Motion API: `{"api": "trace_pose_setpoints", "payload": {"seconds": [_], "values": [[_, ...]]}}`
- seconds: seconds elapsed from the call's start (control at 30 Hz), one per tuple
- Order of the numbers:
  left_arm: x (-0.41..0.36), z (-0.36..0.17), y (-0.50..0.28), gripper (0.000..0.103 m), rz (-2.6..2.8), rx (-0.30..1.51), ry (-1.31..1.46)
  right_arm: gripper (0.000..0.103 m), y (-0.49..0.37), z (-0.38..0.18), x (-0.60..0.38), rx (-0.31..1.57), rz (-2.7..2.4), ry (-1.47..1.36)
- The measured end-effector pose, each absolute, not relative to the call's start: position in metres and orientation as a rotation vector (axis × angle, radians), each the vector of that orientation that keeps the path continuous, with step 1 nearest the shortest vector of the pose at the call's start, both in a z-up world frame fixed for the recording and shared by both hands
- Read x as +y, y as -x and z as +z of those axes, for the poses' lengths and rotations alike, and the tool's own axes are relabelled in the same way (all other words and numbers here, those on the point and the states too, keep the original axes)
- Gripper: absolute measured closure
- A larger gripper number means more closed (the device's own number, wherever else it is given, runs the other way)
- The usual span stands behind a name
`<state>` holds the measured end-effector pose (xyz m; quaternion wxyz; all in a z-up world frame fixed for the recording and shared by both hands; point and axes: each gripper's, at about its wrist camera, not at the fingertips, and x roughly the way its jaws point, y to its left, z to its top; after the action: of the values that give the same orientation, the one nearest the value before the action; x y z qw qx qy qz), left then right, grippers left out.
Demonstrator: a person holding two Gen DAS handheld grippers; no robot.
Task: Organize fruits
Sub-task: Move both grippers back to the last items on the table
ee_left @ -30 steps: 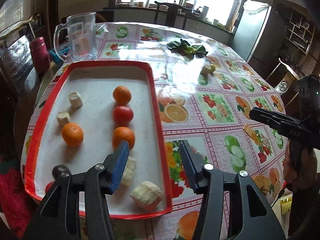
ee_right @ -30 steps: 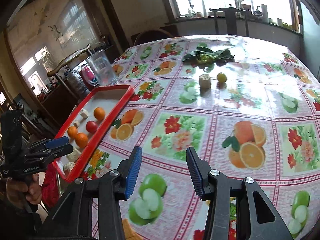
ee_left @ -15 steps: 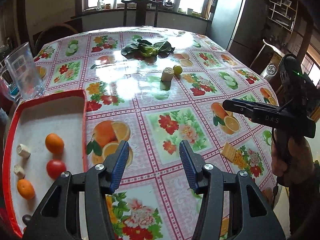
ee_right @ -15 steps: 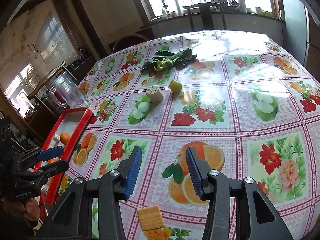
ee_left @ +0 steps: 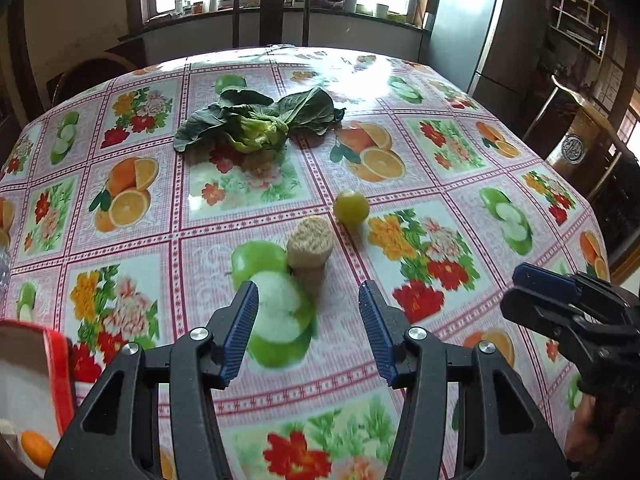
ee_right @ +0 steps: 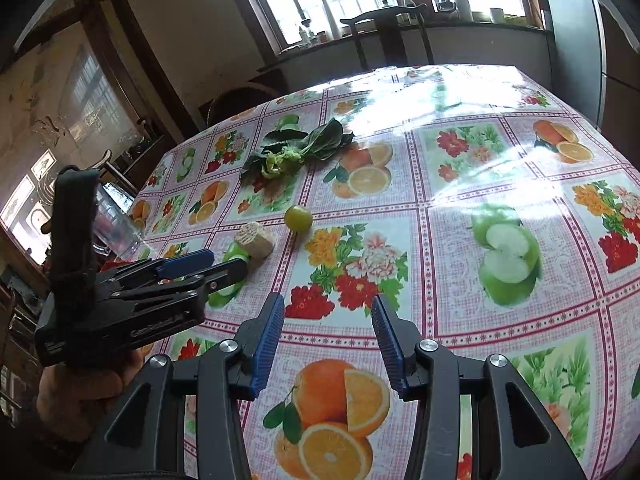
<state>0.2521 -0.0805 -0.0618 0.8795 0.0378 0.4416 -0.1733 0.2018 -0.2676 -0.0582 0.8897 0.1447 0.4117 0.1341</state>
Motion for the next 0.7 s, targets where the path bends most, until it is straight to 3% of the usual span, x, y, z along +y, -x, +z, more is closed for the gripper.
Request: {"api": "trace_pose_setpoints", "payload": {"seconds": [0.13,0.2,0.3,0.57,0.6,0.63,0.7], "values": [[-0.084,-0.075,-0.28,0.053,-0.37,0.955,-0.048,0.056,-0.223,-0.058,-0.266,0.847,0.28,-0.296],[-0.079,-0.077,-0.282,0.072,-0.368,0.953,-0.03,0.056,-0.234,-0.059,-0.261,0.836,0.289,-0.287],[-0.064,-0.075,-0.272,0.083,-0.388,0.966,0.011,0.056,-0.253,-0.063,-0.244,0.83,0.311,-0.254],[-0.019,-0.053,-0.229,0.083,-0.393,0.927,0.075,0.057,-0.306,-0.088,-0.198,0.876,0.293,-0.126],[-0.019,-0.053,-0.229,0.083,-0.39,0.925,0.069,0.063,-0.31,-0.093,-0.195,0.891,0.275,-0.109],[-0.019,-0.053,-0.229,0.083,-0.386,0.921,0.06,0.079,-0.31,-0.093,-0.194,0.885,0.257,-0.097],[-0.024,-0.054,-0.235,0.083,-0.391,0.933,0.042,0.078,-0.305,-0.087,-0.195,0.878,0.271,-0.1]]}}
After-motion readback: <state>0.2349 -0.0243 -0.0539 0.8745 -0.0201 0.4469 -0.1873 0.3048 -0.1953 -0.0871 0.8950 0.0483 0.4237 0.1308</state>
